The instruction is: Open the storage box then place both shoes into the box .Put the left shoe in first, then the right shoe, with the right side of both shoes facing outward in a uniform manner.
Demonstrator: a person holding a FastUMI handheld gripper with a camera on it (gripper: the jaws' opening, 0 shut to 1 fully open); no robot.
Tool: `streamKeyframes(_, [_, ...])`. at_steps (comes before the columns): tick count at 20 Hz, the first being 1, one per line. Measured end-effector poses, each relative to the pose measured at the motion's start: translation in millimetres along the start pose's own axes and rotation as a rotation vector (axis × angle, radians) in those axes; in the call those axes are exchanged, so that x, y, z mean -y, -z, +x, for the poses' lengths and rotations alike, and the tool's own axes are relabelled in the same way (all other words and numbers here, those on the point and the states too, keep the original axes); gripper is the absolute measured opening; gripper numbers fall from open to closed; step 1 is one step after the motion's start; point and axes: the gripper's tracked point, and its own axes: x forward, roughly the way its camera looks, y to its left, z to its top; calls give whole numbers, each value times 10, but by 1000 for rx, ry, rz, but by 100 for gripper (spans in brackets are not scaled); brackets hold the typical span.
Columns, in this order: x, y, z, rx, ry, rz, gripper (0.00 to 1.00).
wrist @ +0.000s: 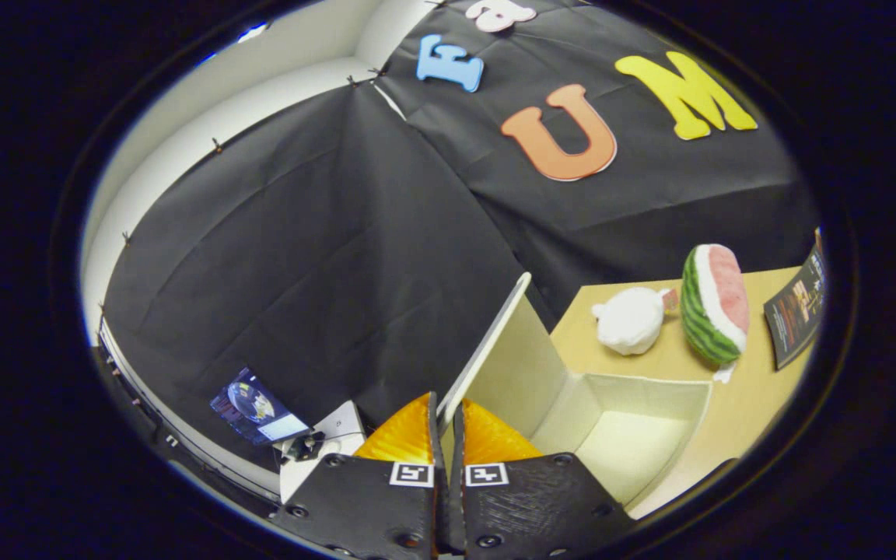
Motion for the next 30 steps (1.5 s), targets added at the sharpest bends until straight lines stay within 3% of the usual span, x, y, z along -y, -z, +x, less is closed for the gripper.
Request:
streamKeyframes(5, [-277,98,521,-46,45,-61,7])
streamKeyframes(8, [-376,124,702,-52,61,-135,25])
streamKeyframes(13, [-493,135,826,-38,84,-213,71])
streamKeyframes(15, [-473,139,803,-29,105,-215,75])
streamKeyframes(16, [-436,125,760,-23,123,-219,89])
streamKeyframes(23, [-22,-250,52,105,262,-287,91])
streamKeyframes(30, [802,-739,-1273,263,448,-348,94])
